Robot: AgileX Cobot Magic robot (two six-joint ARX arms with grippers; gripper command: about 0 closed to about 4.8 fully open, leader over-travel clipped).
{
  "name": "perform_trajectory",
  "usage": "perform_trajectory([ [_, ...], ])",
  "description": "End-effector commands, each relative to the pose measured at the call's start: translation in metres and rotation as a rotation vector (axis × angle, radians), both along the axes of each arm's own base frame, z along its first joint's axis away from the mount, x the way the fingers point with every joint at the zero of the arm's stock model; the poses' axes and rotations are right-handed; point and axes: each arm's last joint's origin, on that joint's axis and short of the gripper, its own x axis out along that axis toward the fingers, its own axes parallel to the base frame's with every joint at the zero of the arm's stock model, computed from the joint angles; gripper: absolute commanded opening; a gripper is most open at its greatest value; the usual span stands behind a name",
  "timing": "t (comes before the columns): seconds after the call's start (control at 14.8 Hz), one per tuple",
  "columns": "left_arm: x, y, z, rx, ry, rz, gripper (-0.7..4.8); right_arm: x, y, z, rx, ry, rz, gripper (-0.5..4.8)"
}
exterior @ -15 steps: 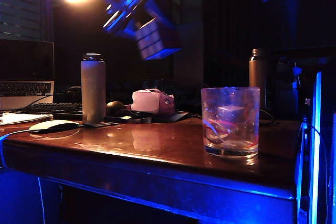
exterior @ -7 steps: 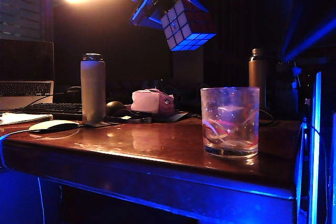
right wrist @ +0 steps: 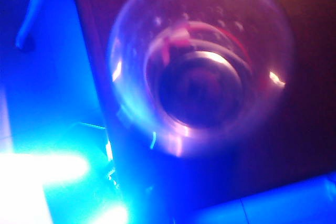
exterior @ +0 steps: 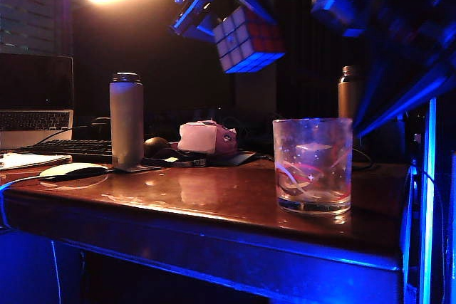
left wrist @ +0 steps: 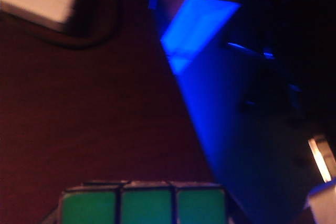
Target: Stack the Rubik's Cube on top of the glass cup.
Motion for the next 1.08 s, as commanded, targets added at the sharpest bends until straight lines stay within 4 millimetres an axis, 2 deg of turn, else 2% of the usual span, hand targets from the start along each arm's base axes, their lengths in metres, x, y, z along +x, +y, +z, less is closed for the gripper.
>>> perform_trajectory([
  [0.07, 0.003, 0.005, 0.008, 0.021, -0.071, 0.053, 1.74, 0.012, 0.007, -0.007, 0.030, -0.018, 0.013, -0.01],
  [0.68, 0.009, 0.014, 0.009, 0.037, -0.082, 0.104, 1.74, 0.048, 0.027, -0.027, 0.088, -0.131, 0.013, -0.01],
  [0.81, 0.009, 0.014, 0.008, 0.035, -0.074, 0.096, 1.74, 0.045, 0.024, -0.013, 0.092, -0.153, 0.006, -0.01],
  [1.08, 0.005, 0.013, 0.006, 0.006, -0.005, 0.031, 1.74, 0.023, 0.009, 0.039, 0.100, -0.340, -0.076, -0.01],
])
